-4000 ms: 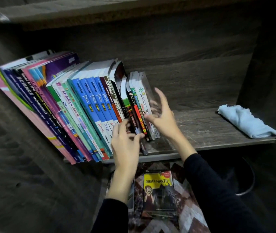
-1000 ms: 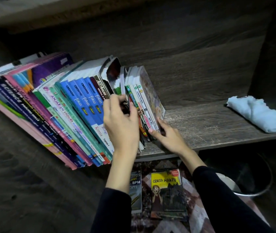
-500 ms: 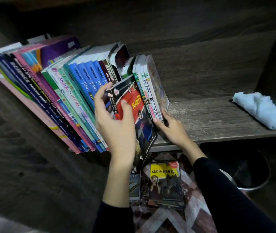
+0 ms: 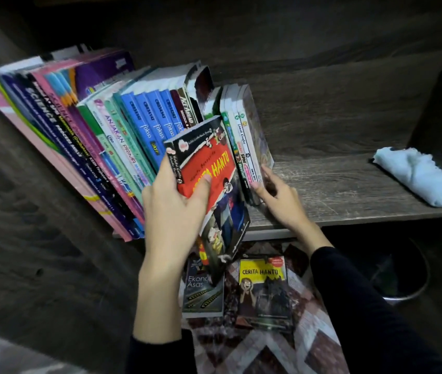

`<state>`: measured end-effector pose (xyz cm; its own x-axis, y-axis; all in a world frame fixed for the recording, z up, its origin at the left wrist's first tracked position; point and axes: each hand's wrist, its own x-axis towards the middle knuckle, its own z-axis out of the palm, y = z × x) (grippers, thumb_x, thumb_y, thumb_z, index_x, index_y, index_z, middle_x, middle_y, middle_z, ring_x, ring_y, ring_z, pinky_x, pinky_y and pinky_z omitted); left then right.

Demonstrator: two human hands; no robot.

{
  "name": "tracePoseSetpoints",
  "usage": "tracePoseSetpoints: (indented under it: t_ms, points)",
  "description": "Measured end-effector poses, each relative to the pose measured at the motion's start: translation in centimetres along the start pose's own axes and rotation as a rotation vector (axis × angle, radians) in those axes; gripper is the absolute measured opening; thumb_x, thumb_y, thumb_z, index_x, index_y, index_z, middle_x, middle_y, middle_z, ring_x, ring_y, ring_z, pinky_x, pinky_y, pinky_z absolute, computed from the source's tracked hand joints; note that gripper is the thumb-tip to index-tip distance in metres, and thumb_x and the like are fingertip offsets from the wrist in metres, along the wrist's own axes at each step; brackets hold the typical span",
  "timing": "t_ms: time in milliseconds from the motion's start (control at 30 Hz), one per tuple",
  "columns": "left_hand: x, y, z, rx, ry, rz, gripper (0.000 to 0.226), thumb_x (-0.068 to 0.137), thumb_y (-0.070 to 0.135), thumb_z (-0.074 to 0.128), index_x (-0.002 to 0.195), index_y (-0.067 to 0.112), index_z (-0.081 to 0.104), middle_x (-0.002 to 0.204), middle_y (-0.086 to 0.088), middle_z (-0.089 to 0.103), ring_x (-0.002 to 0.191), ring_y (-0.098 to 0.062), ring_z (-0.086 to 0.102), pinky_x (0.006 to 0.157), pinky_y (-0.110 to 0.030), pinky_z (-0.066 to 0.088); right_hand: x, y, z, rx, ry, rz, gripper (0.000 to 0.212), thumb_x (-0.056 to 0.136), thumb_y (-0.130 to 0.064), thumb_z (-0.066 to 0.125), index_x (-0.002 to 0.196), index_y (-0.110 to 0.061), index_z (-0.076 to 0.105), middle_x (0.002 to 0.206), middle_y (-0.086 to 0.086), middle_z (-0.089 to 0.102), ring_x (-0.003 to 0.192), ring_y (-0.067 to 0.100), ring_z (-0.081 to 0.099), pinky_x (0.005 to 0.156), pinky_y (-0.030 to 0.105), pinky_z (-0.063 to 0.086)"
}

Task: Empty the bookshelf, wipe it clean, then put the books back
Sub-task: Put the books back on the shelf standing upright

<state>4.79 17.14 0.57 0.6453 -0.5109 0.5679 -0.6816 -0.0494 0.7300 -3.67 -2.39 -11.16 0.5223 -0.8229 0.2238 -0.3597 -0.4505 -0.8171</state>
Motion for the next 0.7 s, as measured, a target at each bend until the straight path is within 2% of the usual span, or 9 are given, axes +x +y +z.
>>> tracePoseSetpoints:
  t_ms: [133, 167, 233, 300, 400, 467, 533, 600, 700]
  points:
    - [0.2, 0.4, -1.9, -0.024, 0.017, 0.018, 0.029, 0.083, 0.019, 0.071, 0.079, 0.038, 0.050, 0.069, 0.035, 0.061, 0.064, -0.022, 0.061, 0.071, -0.036, 0.055, 0.1, -0.1, 0.2, -0.057, 0.008, 0.001, 0.067, 0.088, -0.058, 0.051, 0.147, -0.033, 0.032, 0.122, 0.014, 0.064, 0.096, 0.026, 0.065, 0.090, 0.034, 0.047]
    - [0.2, 0.6, -2.3, -0.034, 0.022, 0.016, 0.028, 0.082, 0.020, 0.072, 0.079, 0.039, 0.051, 0.071, 0.039, 0.060, 0.063, -0.021, 0.062, 0.072, -0.040, 0.056, 0.1, 0.0, 0.1, -0.039, 0.013, 0.004, 0.067, 0.086, -0.058, 0.053, 0.145, -0.033, 0.035, 0.122, 0.015, 0.064, 0.096, 0.025, 0.065, 0.091, 0.035, 0.049]
    - [0.2, 1.1, -2.7, -0.053, 0.043, 0.017, 0.028, 0.079, 0.026, 0.074, 0.081, 0.045, 0.054, 0.073, 0.038, 0.061, 0.068, -0.026, 0.064, 0.075, -0.046, 0.056, 0.2, 0.2, -0.1, 0.057, 0.015, 0.010, 0.070, 0.078, -0.063, 0.056, 0.141, -0.034, 0.043, 0.128, 0.011, 0.061, 0.113, 0.023, 0.061, 0.099, 0.036, 0.047]
    - [0.1, 1.4, -2.6, -0.072, 0.058, 0.016, 0.023, 0.076, 0.027, 0.072, 0.081, 0.041, 0.054, 0.073, 0.037, 0.061, 0.068, -0.027, 0.064, 0.074, -0.046, 0.056, 0.4, 0.6, -0.2, 0.100, 0.003, -0.003, 0.068, 0.077, -0.059, 0.061, 0.139, -0.035, 0.046, 0.129, 0.007, 0.061, 0.120, 0.022, 0.057, 0.103, 0.039, 0.044]
    - [0.0, 1.8, -1.9, -0.037, 0.094, 0.051, 0.028, 0.080, 0.021, 0.073, 0.077, 0.037, 0.049, 0.070, 0.042, 0.058, 0.058, -0.008, 0.058, 0.070, -0.037, 0.056, 0.4, 0.6, -0.2, 0.049, 0.021, -0.022, 0.061, 0.085, -0.044, 0.064, 0.141, -0.033, 0.043, 0.129, 0.012, 0.060, 0.119, 0.025, 0.057, 0.103, 0.039, 0.043]
    - [-0.2, 2.4, -1.2, -0.012, 0.132, 0.083, 0.028, 0.081, 0.024, 0.071, 0.077, 0.039, 0.048, 0.066, 0.036, 0.058, 0.074, -0.023, 0.063, 0.071, -0.041, 0.053, 0.2, 0.3, -0.3, -0.031, 0.034, -0.029, 0.061, 0.090, -0.043, 0.058, 0.146, -0.033, 0.034, 0.122, 0.016, 0.064, 0.110, 0.028, 0.061, 0.098, 0.040, 0.046]
    - [-0.3, 2.8, -0.5, -0.012, 0.177, 0.129, 0.022, 0.082, 0.023, 0.070, 0.083, 0.032, 0.049, 0.059, 0.029, 0.051, 0.081, -0.037, 0.060, 0.075, -0.043, 0.050, -0.5, -0.3, -0.2, -0.150, 0.020, -0.032, 0.062, 0.096, -0.043, 0.048, 0.150, -0.032, 0.021, 0.086, 0.012, 0.068, 0.076, 0.024, 0.063, 0.079, 0.039, 0.052]
    - [-0.4, 3.2, 0.2, 0.011, 0.212, 0.208, 0.016, 0.083, 0.020, 0.068, 0.093, 0.016, 0.056, 0.071, 0.031, 0.047, 0.073, -0.027, 0.059, 0.072, -0.033, 0.049, -1.1, -0.9, -0.1, -0.259, 0.007, -0.048, 0.060, 0.100, -0.038, 0.040, 0.152, -0.027, 0.012, 0.060, 0.002, 0.052, 0.052, 0.015, 0.048, 0.060, 0.035, 0.048]
    - [-0.3, 3.6, 1.6, 0.094, 0.260, 0.275, 0.028, 0.082, 0.016, 0.066, 0.098, -0.007, 0.060, 0.069, 0.005, 0.059, 0.054, -0.016, 0.050, 0.068, -0.021, 0.043, -1.6, -1.5, -0.4, -0.274, -0.006, -0.047, 0.060, 0.102, -0.030, 0.037, 0.152, -0.024, 0.004, 0.067, 0.012, 0.059, 0.059, 0.025, 0.056, 0.061, 0.038, 0.048]
